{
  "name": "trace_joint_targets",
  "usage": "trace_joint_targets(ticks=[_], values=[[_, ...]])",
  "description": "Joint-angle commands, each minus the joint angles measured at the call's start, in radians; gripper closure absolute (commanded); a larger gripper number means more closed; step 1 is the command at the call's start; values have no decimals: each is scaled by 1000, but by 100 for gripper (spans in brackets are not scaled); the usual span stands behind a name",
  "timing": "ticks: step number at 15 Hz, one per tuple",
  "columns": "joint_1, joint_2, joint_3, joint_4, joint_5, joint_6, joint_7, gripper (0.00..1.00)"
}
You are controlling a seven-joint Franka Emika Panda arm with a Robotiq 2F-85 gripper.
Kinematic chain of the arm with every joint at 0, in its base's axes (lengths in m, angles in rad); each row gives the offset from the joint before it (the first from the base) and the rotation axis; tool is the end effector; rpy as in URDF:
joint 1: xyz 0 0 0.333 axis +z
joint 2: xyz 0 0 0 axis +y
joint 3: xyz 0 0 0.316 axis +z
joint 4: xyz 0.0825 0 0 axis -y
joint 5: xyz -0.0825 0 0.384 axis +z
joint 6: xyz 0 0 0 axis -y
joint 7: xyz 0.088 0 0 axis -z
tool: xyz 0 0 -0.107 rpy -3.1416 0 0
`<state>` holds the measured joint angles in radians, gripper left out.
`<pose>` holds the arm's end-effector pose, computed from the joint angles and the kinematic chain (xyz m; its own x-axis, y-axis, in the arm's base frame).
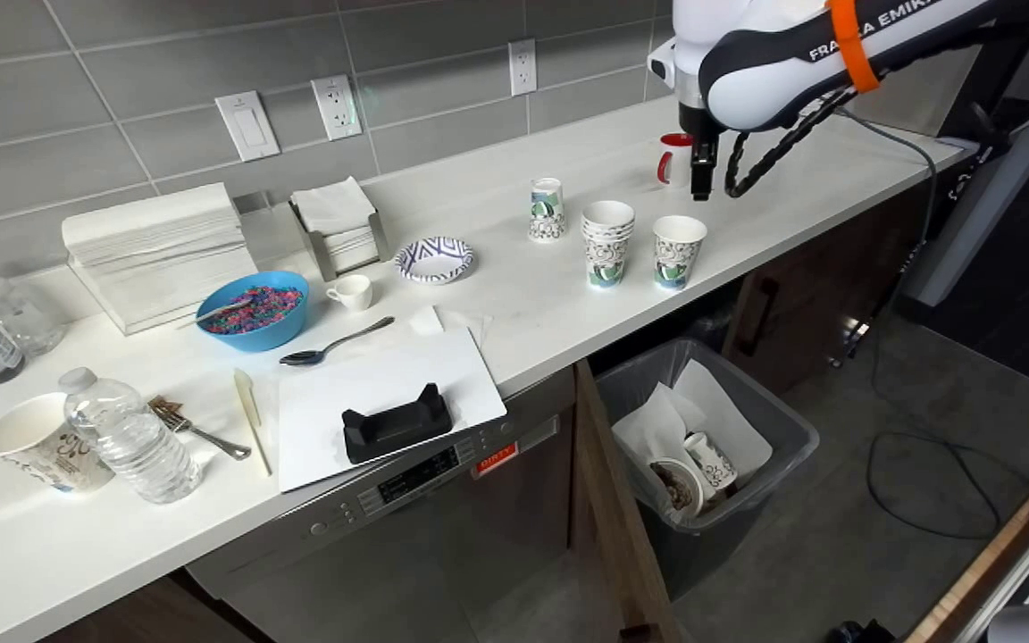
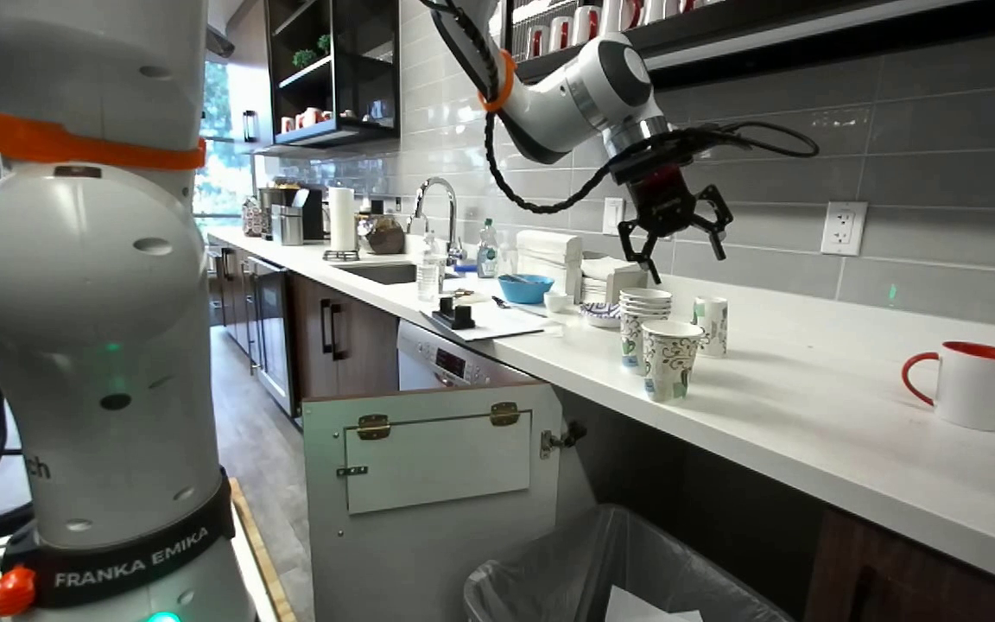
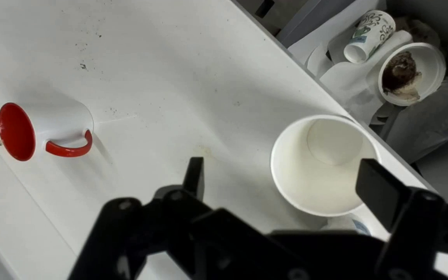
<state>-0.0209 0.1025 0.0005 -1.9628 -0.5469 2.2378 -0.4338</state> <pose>0.5982 -0.0276 0.4428 0.7644 0.6355 -0.1087 0.6068 -0.6523 0.4541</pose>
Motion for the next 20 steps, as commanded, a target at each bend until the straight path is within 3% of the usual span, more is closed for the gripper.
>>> trace_joint_targets(ticks=[1,6,14,20], values=[[18,-84,18,-48,76,-14,-39,0],[50,-78,50,-15,153,-6,-235,0],[32,68,50,104,300,16,-599,0],[20,175,67,183,346,40,-740,2]])
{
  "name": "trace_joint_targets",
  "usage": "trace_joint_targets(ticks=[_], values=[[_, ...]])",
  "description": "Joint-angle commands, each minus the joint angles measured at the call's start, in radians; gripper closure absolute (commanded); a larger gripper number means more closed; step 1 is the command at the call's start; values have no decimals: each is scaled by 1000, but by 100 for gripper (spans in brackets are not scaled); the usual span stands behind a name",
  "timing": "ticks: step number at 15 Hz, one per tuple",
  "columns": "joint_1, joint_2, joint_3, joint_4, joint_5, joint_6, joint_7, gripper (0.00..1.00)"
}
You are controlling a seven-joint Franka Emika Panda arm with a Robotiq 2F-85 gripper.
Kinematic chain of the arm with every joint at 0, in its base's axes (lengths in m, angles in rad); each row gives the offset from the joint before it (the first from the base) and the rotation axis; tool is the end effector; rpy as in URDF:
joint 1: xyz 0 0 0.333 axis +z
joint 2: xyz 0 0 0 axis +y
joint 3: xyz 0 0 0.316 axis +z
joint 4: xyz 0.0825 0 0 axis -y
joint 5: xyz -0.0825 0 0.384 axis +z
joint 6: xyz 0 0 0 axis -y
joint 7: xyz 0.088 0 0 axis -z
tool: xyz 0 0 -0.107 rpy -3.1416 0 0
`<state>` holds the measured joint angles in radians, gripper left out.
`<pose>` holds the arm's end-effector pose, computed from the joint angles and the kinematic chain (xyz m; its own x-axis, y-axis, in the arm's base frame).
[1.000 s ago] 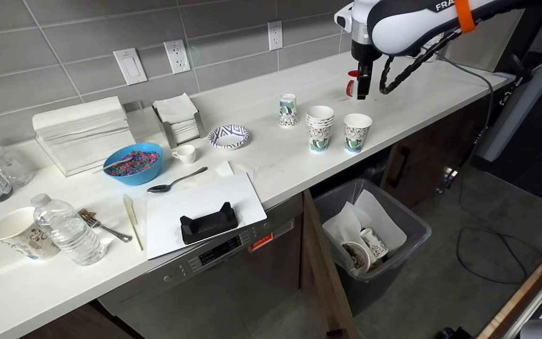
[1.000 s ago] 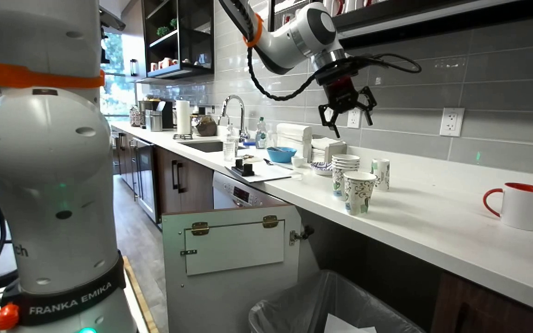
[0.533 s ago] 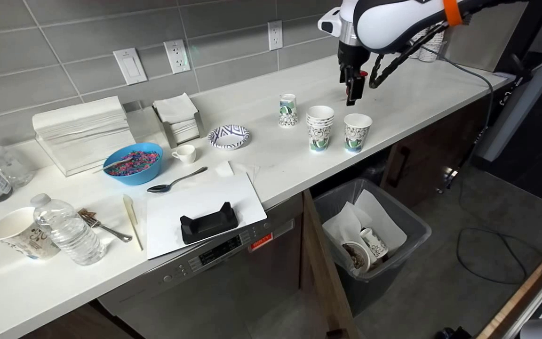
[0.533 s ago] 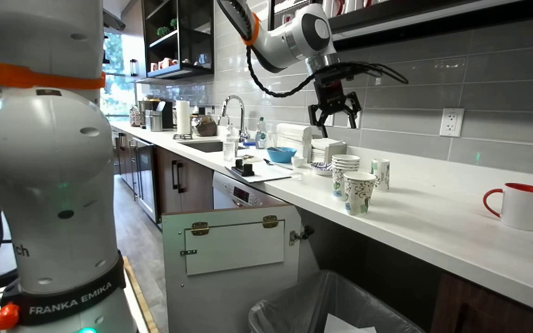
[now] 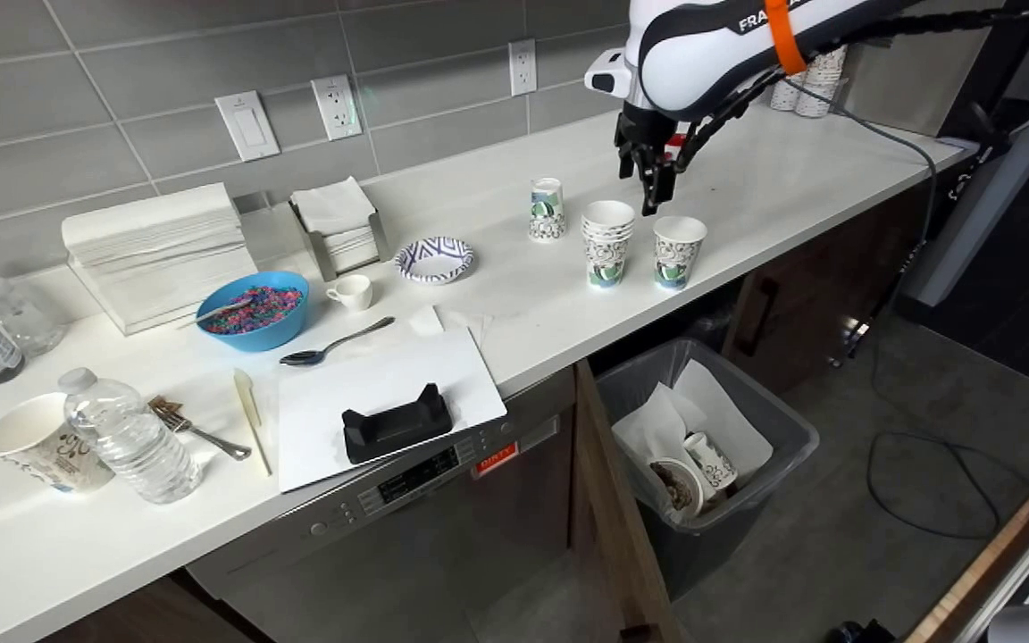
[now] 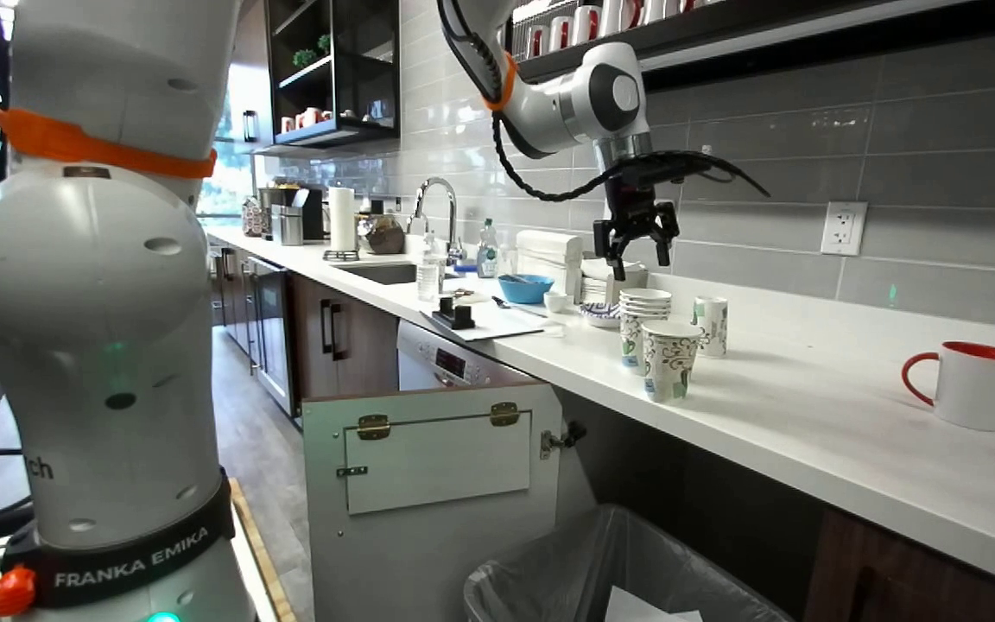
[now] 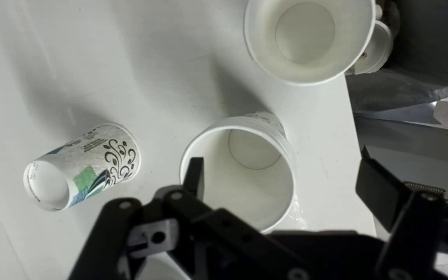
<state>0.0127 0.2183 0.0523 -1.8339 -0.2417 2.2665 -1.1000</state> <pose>0.6358 0.0333 0.4339 0.2802 0.9558 -0.0894 0.9310 -0.2479 0.2679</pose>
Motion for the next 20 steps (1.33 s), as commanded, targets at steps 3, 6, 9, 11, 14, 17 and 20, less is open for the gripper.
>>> trace_joint_targets(ticks=[3,6,9,11,14,17,20], values=[[-15,97,23,85,51,2,-110,12],[-15,125,28,111,55,-4,-132,38],[-14,142,32,131,50,-8,-146,53],[-14,151,33,142,48,-10,-151,69],[-13,155,34,148,46,-10,-153,94],[-10,157,32,157,39,-14,-152,100],[-3,151,30,166,26,-24,-147,99]])
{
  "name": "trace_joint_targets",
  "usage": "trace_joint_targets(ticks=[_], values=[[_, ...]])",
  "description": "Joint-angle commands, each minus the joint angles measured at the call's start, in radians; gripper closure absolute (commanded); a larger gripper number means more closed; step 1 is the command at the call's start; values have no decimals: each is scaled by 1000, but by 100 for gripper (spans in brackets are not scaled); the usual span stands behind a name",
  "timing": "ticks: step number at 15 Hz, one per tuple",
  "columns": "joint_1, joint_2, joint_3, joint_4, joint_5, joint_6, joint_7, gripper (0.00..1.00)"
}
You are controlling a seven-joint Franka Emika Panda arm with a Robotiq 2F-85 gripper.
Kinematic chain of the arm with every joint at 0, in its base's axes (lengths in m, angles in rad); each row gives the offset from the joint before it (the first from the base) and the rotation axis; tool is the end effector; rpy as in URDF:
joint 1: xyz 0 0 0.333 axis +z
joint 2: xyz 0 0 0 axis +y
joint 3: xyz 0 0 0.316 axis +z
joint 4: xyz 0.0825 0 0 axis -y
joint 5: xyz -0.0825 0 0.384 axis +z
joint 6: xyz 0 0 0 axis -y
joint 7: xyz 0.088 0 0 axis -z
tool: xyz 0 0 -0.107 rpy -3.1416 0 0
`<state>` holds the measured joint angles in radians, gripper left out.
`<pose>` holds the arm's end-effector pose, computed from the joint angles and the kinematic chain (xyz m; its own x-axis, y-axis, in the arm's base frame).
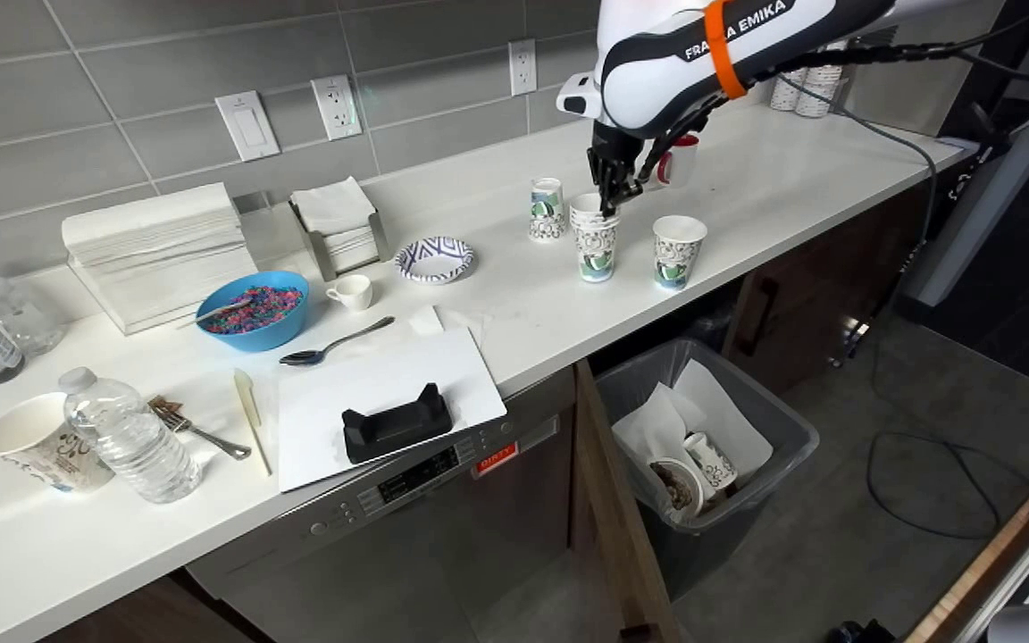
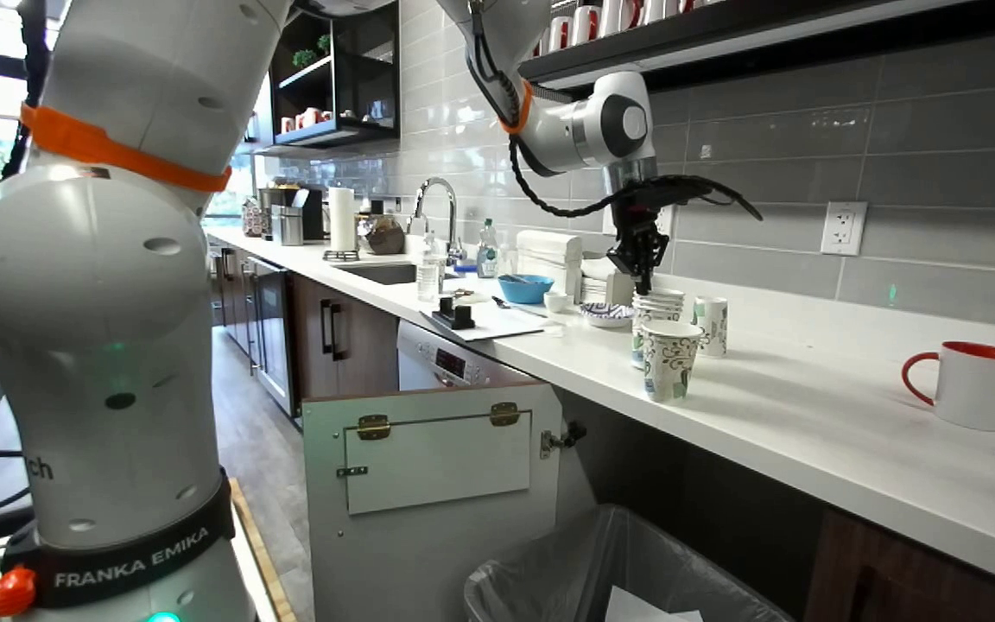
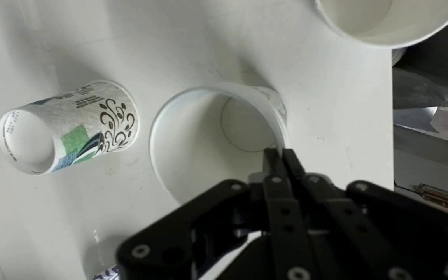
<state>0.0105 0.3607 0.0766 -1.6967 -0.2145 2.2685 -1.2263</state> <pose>0.6737 0.0480 0.4077 0.1540 0.9845 -0.0844 0.9611 -0.1295 0.2439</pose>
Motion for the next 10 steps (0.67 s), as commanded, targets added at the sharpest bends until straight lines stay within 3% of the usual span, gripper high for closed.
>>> trace_joint_targets(ticks=[1,8,10], values=[[2,6,5,33,-7,-29,-17,99],[37,-20,-7,82,-65,-44,34,99],[25,-24,14,97,-9,-67,18,99]])
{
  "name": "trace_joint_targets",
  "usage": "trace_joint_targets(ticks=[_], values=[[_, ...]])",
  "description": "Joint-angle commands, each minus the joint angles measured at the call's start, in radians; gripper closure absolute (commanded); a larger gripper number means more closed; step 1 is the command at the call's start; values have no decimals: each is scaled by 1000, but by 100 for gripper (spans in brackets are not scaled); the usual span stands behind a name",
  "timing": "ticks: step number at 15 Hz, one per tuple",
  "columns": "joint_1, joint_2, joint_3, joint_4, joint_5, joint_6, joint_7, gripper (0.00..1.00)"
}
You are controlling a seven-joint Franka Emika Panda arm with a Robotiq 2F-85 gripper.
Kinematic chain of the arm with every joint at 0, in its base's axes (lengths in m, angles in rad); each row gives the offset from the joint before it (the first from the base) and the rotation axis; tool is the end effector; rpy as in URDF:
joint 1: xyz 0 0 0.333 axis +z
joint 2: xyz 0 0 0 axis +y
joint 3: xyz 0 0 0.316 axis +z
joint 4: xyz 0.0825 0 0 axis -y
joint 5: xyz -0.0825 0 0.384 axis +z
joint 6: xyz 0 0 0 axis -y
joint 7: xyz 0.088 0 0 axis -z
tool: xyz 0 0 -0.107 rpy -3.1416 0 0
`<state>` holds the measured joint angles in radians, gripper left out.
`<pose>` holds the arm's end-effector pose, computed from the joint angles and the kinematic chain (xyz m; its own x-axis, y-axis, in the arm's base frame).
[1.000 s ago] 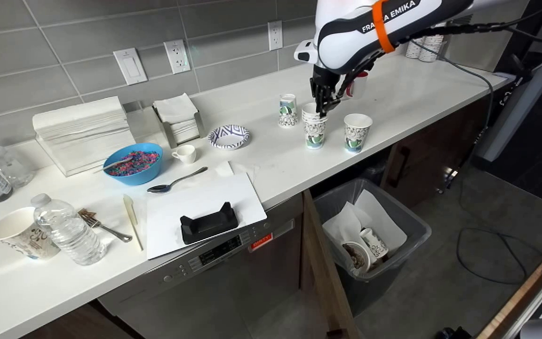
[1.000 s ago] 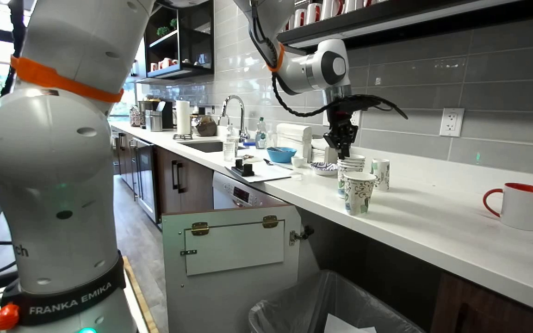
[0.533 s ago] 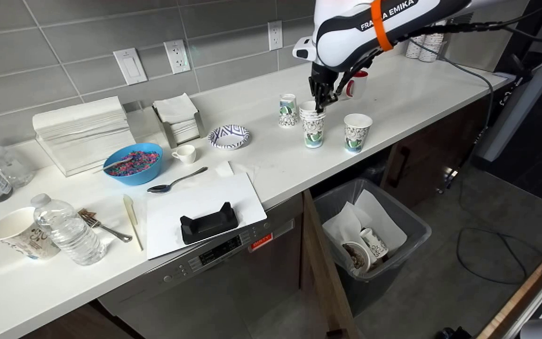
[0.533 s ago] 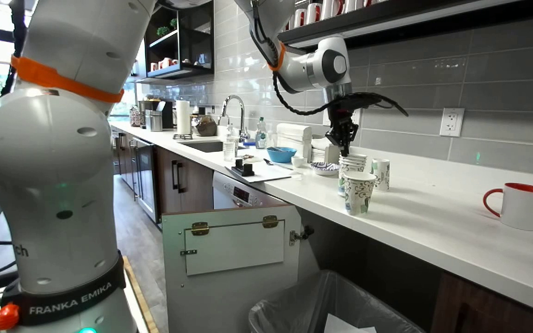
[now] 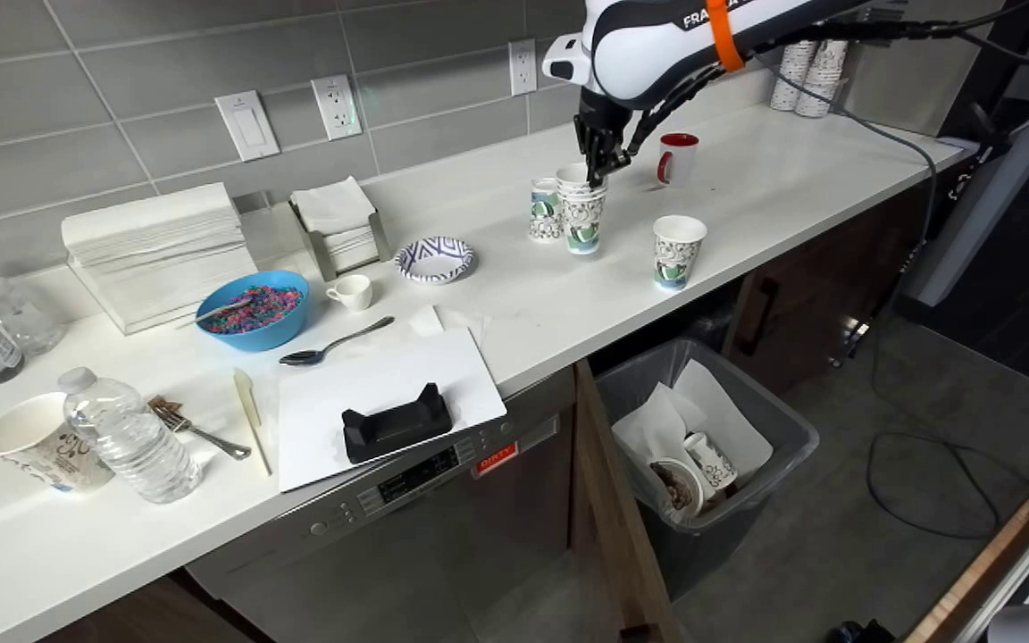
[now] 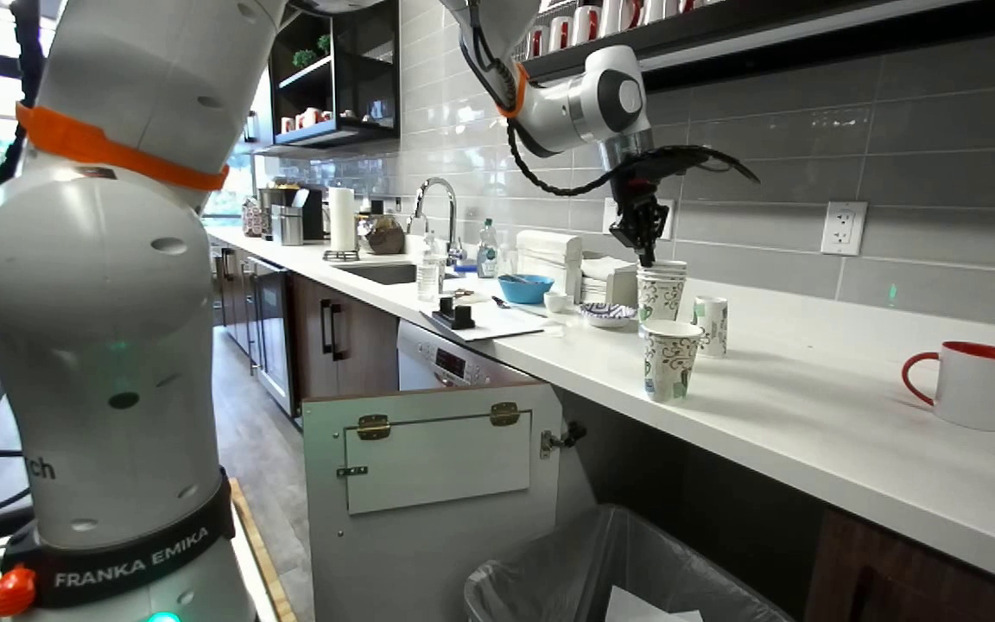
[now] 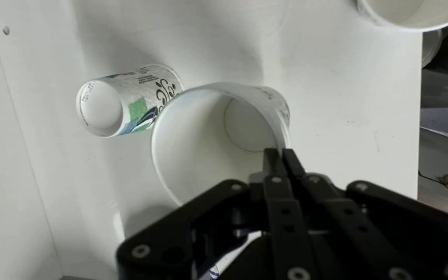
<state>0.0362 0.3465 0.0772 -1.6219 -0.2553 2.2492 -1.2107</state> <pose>0.6824 0.0643 0.4524 0.1382 0.9852 -0.1014 0.9423 -0.0993 0.3196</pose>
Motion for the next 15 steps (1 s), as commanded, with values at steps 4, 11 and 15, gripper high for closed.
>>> trace_joint_targets(ticks=[4,11,15], values=[[26,-20,11,54,-41,-134,54,99],[27,-35,16,46,-33,-40,87,99],[41,-60,4,45,-77,-48,120,99]])
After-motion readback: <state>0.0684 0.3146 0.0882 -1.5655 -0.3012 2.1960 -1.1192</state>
